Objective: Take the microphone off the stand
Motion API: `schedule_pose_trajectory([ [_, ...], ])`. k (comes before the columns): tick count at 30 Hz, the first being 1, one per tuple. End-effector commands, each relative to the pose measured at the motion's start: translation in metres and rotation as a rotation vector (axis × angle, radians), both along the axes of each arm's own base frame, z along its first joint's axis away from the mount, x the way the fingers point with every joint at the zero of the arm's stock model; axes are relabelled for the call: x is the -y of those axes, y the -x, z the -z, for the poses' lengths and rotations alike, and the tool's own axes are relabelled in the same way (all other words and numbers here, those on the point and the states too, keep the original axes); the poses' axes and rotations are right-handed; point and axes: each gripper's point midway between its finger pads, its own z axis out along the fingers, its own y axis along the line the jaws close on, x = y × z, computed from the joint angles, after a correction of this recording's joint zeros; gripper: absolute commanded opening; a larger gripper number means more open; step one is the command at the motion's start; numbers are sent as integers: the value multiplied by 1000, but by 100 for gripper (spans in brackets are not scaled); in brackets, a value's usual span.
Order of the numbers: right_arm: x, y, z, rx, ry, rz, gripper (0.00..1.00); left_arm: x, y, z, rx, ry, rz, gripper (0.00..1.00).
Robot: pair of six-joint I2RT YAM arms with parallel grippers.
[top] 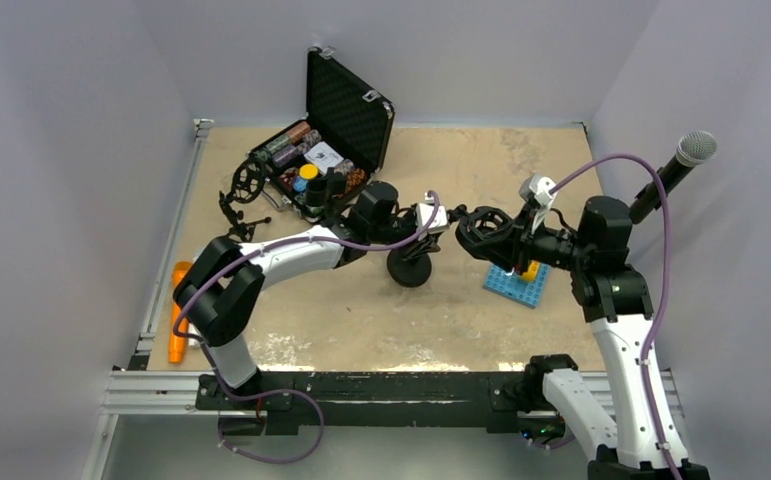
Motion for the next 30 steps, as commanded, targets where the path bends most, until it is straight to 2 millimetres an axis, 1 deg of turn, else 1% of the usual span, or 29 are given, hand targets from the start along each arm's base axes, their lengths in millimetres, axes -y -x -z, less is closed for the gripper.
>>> schedule_pose_trajectory([
  [1, 10, -27, -15, -120, -64, 197, 0, 1, -23, -28, 127, 43, -83, 0],
  [3, 20, -45, -12, -319, -123, 371, 0, -11, -40, -32, 204, 36, -193, 0],
  [4, 21, -49, -10, -418, -141, 411, 0, -16, -47, -33, 246, 32, -244, 0],
  [5, 18, -47, -9, -489, -139, 401, 0, -21, -54, -34, 282, 28, -301, 0],
  [7, 18, -53, -19, -501, -153, 415, 0, -29, -69, -35, 334, 13, -440, 0],
  [11, 27, -66, -29, -542, -125, 488, 0, -30, -73, -26, 269, -27, -508, 0],
  [13, 26, -68, -30, -532, -108, 468, 0, -25, -61, -23, 252, -24, -436, 0],
  [14, 22, -67, -27, -534, -96, 427, 2, -23, -54, -25, 252, -14, -388, 0],
  [16, 11, -59, -23, -501, -77, 298, 26, -24, -44, -29, 244, 7, -341, 0],
  [17, 10, -57, -21, -480, -66, 268, 38, -25, -41, -30, 236, 10, -326, 0],
  [18, 10, -56, -20, -454, -60, 255, 48, -26, -37, -31, 228, 12, -307, 0],
  [19, 10, -55, -22, -413, -53, 238, 55, -27, -33, -32, 226, 12, -287, 0],
  [21, 10, -52, -27, -350, -33, 211, 63, -29, -28, -30, 227, 14, -268, 0],
  [23, 11, -50, -29, -339, -20, 204, 67, -30, -28, -27, 226, 14, -271, 0],
  [26, 13, -49, -24, -348, 3, 208, 68, -30, -28, -28, 217, 24, -269, 0],
  [28, 17, -52, -23, -299, 28, 222, 68, -28, -25, -29, 223, 32, -248, 0],
  [30, 20, -55, -28, -210, 65, 206, 69, -27, -23, -28, 228, 36, -231, 0],
])
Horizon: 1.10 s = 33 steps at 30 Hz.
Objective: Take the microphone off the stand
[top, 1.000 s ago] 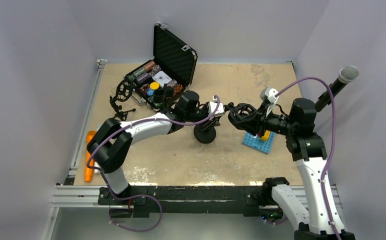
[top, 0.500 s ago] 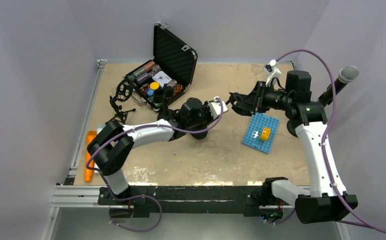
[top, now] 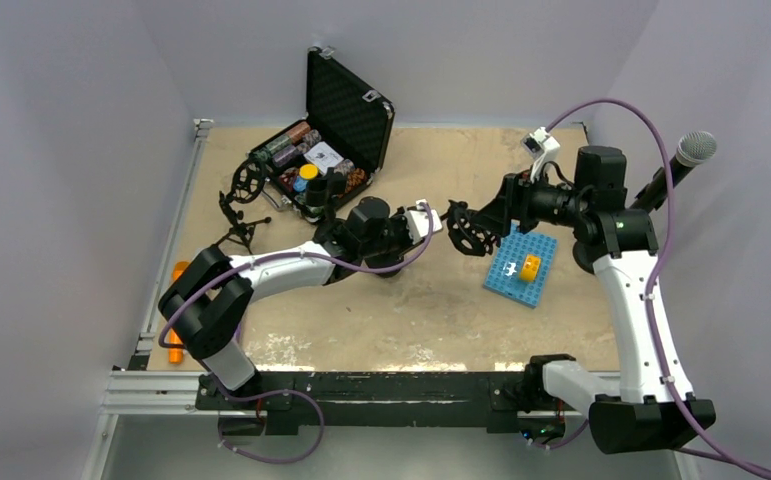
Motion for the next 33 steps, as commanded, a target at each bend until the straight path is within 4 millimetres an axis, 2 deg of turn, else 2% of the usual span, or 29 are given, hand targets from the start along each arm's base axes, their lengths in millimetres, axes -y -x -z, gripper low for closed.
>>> schedule_pose_trajectory([
  [1, 7, -3, -16, 200, 97, -60, 70, 6, 6, -29, 66, 73, 64, 0],
  [7, 8, -4, -27, 344, 211, -215, 71, 3, 12, -28, 79, 65, 90, 0],
  [15, 6, 22, 12, 300, 282, -537, 73, 4, 20, -28, 92, 64, 140, 0],
  [22, -4, 13, 27, 308, 237, -570, 72, 4, 24, -31, 106, 62, 165, 0],
  [26, -18, 19, 37, 278, 194, -641, 65, 7, 27, -32, 105, 64, 192, 0],
  [29, -30, 25, 44, 242, 165, -681, 56, 10, 27, -31, 107, 61, 204, 0],
  [33, -36, 20, 44, 132, 109, -590, 32, 7, 12, -36, 125, 61, 118, 0],
])
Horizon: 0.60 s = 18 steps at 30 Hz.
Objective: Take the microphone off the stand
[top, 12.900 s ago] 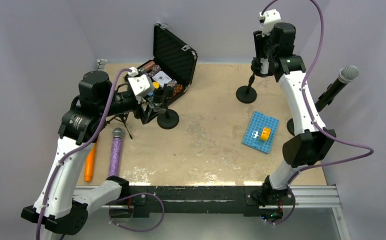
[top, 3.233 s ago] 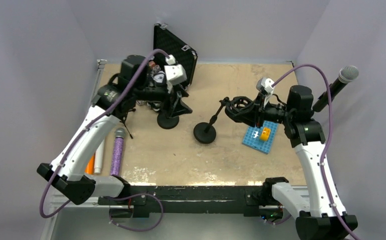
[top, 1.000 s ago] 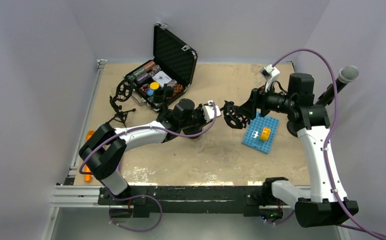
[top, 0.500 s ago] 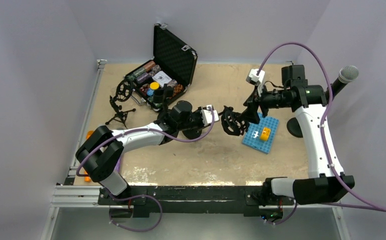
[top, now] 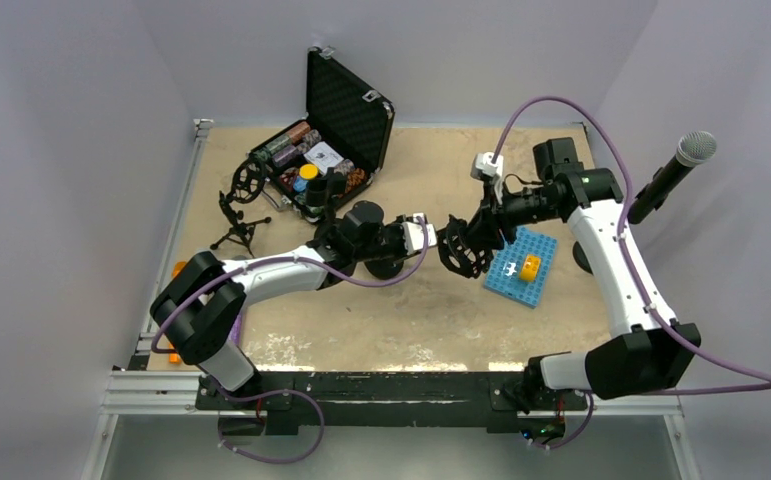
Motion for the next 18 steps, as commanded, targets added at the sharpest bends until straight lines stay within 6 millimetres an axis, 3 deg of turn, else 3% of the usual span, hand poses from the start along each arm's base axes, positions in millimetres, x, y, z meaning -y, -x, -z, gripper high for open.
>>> schedule_pose_trajectory([
  [1, -11, -3, -9, -121, -69, 98, 25, 3, -18, -40, 79, 81, -76, 0],
  [2, -9, -6, -9, -156, -68, 145, 19, 0, -24, -42, 84, 86, -124, 0],
  [3, -7, -9, -10, -187, -71, 184, 14, -3, -27, -44, 81, 86, -154, 11],
  [5, -4, -7, -14, -234, -88, 229, 8, -4, -21, -47, 62, 64, -130, 44],
  [7, -3, 4, -16, -205, -96, 182, 6, -6, -3, -52, 32, 32, -39, 62],
  [13, 10, 29, -4, 169, -12, -76, 8, -43, 48, -73, -275, -58, 230, 67],
  [15, 11, 32, -3, 271, 1, -148, 8, -47, 60, -72, -344, -85, 307, 65],
  [18, 9, 32, -9, 377, -10, -202, 8, -40, 63, -68, -353, -74, 366, 64],
])
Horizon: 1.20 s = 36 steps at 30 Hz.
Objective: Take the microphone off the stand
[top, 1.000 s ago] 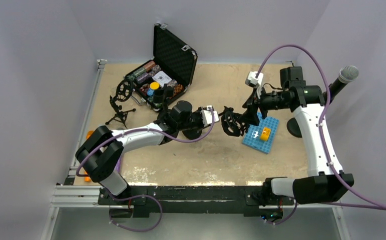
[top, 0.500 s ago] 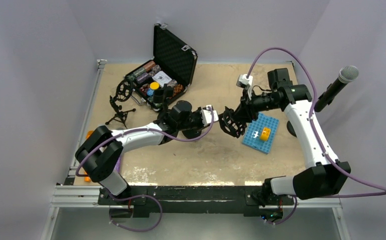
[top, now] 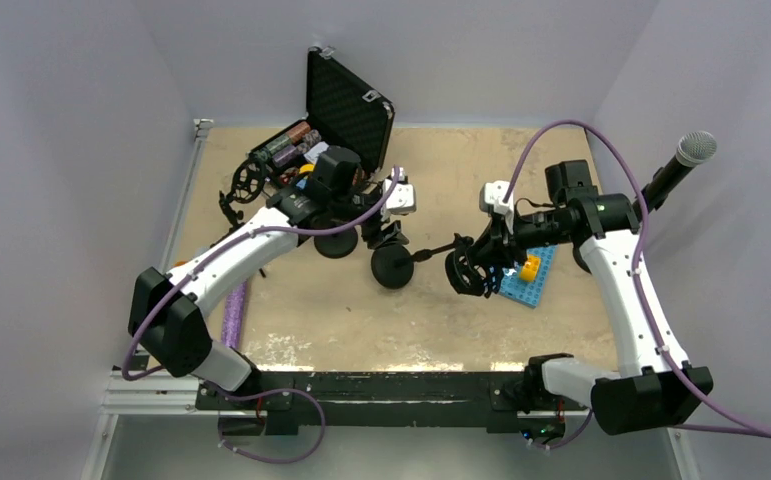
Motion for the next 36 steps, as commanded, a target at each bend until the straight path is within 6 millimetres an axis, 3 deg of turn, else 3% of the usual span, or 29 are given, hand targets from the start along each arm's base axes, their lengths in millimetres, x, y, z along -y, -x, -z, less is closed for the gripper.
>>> schedule_pose_trajectory([
  [1, -5, 3, -14, 256, -26, -164, 8, 2, 45, 15, -175, -15, 210, 63],
  [7, -4, 6, -18, 434, 20, -258, 7, 33, 44, 29, -218, 3, 293, 59],
  [13, -4, 10, -13, 521, 49, -292, 7, 49, 38, 48, -196, -29, 301, 53],
  [19, -6, 14, -13, 515, 34, -284, 7, 51, 26, 53, -154, -19, 242, 50],
  [24, -4, 18, -10, 503, 46, -296, 7, 32, 26, 33, -97, -64, 264, 47],
  [27, -5, 19, -16, 520, 36, -298, 7, 15, 26, 20, -106, -88, 284, 54],
  [29, -6, 20, -18, 525, 31, -302, 7, 13, 22, 25, -49, -85, 289, 61],
  [32, -6, 20, -16, 520, 36, -306, 7, 27, 16, 29, -12, -52, 290, 67],
  [36, -7, 17, -17, 521, 32, -301, 6, 46, 24, 38, -55, -47, 349, 67],
])
